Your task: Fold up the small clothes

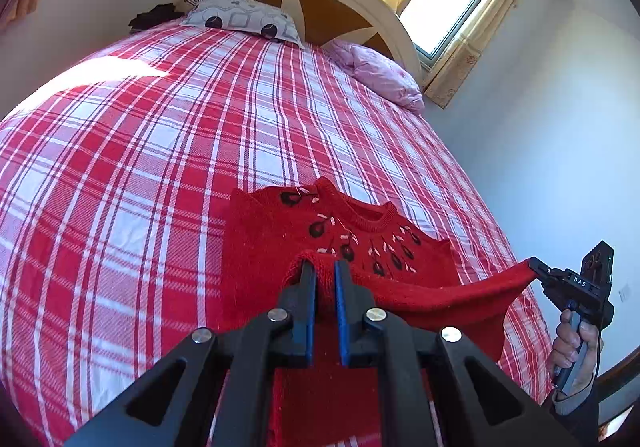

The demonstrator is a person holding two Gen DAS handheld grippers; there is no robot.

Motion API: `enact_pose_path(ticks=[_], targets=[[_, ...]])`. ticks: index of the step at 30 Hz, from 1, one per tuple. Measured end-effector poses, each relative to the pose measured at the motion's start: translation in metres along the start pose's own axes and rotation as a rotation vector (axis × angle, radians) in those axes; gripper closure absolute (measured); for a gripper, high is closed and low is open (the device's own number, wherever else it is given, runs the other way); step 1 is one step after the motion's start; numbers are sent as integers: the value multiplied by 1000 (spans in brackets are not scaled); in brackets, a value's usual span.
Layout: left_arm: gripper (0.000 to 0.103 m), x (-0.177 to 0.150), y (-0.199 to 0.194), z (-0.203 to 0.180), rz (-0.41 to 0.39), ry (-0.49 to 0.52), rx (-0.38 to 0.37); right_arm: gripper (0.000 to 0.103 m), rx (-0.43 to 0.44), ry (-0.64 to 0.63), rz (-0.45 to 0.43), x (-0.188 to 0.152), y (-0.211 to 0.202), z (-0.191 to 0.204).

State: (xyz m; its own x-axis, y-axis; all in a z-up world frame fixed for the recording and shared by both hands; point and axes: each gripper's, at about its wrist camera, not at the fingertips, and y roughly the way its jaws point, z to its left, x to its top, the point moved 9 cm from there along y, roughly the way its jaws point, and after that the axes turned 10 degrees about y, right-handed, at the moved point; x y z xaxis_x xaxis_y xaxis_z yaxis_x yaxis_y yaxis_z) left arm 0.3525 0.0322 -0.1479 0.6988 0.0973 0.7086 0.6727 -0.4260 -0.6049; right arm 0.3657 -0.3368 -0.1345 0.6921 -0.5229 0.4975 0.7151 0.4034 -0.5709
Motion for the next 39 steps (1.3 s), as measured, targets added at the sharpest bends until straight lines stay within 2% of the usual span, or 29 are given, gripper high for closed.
enact_pose_path(ticks=[11, 22, 28, 30, 34, 37, 39], targets=[[95, 10, 83, 45, 125, -56, 52, 92, -114, 39, 83, 27, 91, -33], [95, 20, 116, 56, 157, -29, 73, 92, -201, 54, 152, 32, 148, -65], [95, 21, 131, 67, 172, -53, 83, 92, -238, 41, 179, 41, 170, -67], [94, 24, 134, 71, 166, -80, 73, 92, -221, 49, 211, 42, 181, -66], [94, 43, 129, 81, 99, -121, 79, 87, -201, 103, 116, 68, 180, -68], [94, 54, 122, 86, 74, -114, 109, 87, -204, 91, 99, 76, 177, -66], [94, 54, 115, 89, 67, -106, 127, 80, -191, 60, 80, 74, 168, -59]])
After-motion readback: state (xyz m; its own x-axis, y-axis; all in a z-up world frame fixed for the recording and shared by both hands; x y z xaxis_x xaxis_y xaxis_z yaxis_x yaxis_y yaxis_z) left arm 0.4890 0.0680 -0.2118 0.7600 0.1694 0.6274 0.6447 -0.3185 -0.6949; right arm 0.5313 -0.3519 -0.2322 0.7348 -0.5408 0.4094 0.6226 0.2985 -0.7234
